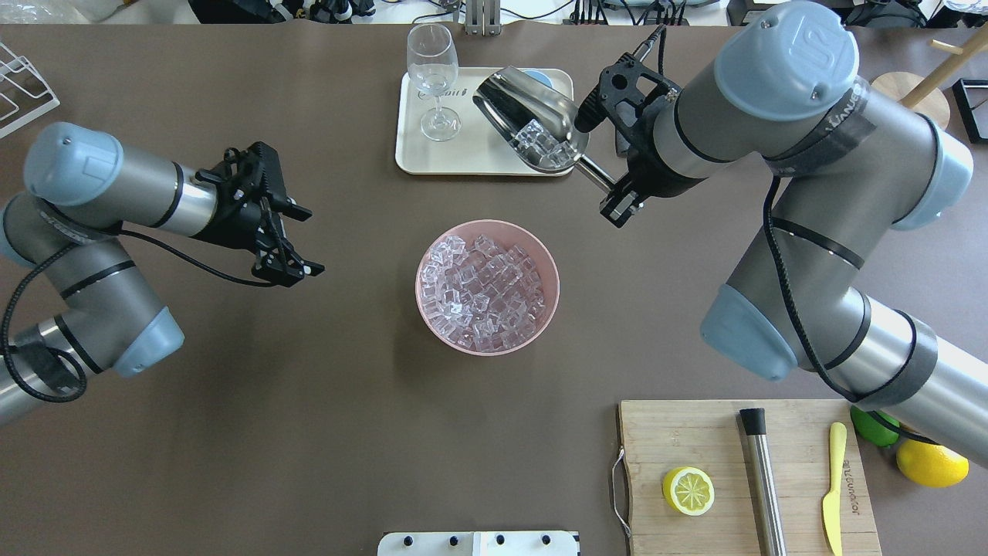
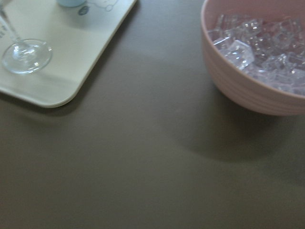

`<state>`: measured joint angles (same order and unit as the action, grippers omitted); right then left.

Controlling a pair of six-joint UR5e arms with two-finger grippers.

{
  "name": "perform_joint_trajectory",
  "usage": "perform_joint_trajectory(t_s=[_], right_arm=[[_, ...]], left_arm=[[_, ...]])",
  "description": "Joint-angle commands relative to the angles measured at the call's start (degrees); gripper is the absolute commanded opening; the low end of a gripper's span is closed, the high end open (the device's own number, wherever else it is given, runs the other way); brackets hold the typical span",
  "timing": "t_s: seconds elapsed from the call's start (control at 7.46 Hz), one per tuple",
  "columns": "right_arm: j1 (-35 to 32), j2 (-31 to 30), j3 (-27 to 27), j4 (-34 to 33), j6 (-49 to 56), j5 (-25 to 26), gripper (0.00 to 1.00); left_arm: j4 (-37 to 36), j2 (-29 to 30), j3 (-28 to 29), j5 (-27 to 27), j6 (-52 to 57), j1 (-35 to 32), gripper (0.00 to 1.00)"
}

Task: Put ice in cup with scoop
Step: 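Move the scoop with the right gripper over the small blue cup on the tray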

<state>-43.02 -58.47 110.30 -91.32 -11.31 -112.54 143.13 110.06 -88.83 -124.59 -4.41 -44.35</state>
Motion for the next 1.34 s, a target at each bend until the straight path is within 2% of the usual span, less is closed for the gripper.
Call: perform_joint_trajectory(t_s=[0.0,0.13,0.4,0.54,0.67,0.8,1.21], right_arm=[[-5.4,0.6,-4.9,-3.7,0.1,-8.0,0.00],[-6.4,2.6,-7.3,-6.5,0.0,-10.2,0.00],[-9.3,9.0,-14.9,-13.0,0.7,-15.5,0.00],[-9.4,11.6,-17.7,-18.2,2.1,-15.7,0.00],[-9.4,14.1,-20.1,-24.0,5.7,-15.6,0.00],[-9.5,16.6,-22.9,-28.0,9.1,-15.0,0.00],[-9.5,23.0,-33.6,-31.0,13.2,-12.8,0.00]], left_arm=[[-13.1,-4.6,-4.9,-0.4,-0.2,-7.4,0.98],[-18.0,-6.2,-7.0,-0.5,-0.1,-9.2,0.98],[-28.3,-10.8,-10.1,-0.5,0.1,-18.0,0.98],[-36.5,-15.2,-13.4,-0.4,0.1,-23.6,0.98],[-47.3,-17.1,-15.0,-0.6,0.1,-26.7,0.98],[-52.9,-17.2,-14.6,-0.6,0.1,-28.0,0.98],[-52.6,-23.6,-11.2,-11.1,4.6,-38.4,0.98]])
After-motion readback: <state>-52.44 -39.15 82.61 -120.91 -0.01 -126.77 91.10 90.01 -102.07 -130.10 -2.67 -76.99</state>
